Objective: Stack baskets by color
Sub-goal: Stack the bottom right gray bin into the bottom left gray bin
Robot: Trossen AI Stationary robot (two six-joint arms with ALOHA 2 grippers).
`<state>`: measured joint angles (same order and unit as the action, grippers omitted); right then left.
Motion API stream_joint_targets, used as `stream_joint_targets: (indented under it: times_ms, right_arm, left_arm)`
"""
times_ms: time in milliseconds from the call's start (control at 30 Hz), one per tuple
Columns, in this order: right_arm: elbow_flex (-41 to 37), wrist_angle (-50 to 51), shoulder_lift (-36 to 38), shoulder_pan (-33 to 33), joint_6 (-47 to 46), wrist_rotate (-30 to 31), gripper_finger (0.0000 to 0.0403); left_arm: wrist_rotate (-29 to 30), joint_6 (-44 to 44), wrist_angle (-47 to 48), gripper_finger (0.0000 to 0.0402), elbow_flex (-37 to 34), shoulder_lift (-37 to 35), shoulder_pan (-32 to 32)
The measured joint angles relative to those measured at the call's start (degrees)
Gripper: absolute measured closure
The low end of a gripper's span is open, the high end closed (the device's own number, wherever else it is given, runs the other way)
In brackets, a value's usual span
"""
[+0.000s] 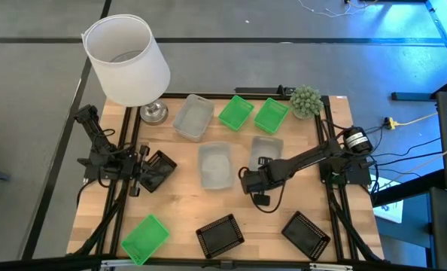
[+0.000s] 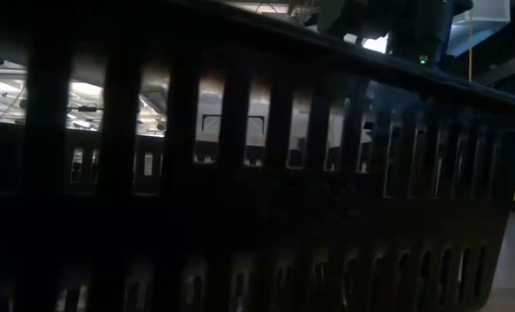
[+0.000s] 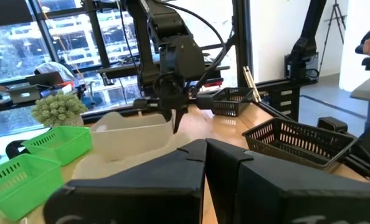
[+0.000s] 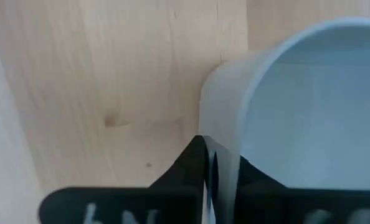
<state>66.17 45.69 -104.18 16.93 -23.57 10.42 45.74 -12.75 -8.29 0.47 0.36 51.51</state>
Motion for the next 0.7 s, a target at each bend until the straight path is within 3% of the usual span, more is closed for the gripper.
stream_joint_targets:
  times_ms: [267, 700]
  right_arm:
    - [2.6, -0.2, 0.0, 0.0, -0.1, 0.5, 0.0399]
    - [9.8, 6.0, 0.0, 0.5, 1.7, 0.6, 0.0401]
  left_arm:
    - [1.5, 7.6, 0.1, 0.0401, 0.0, 0.0, 0.0]
    - [1.7, 10.7, 0.1, 0.0401, 0.0, 0.0, 0.0]
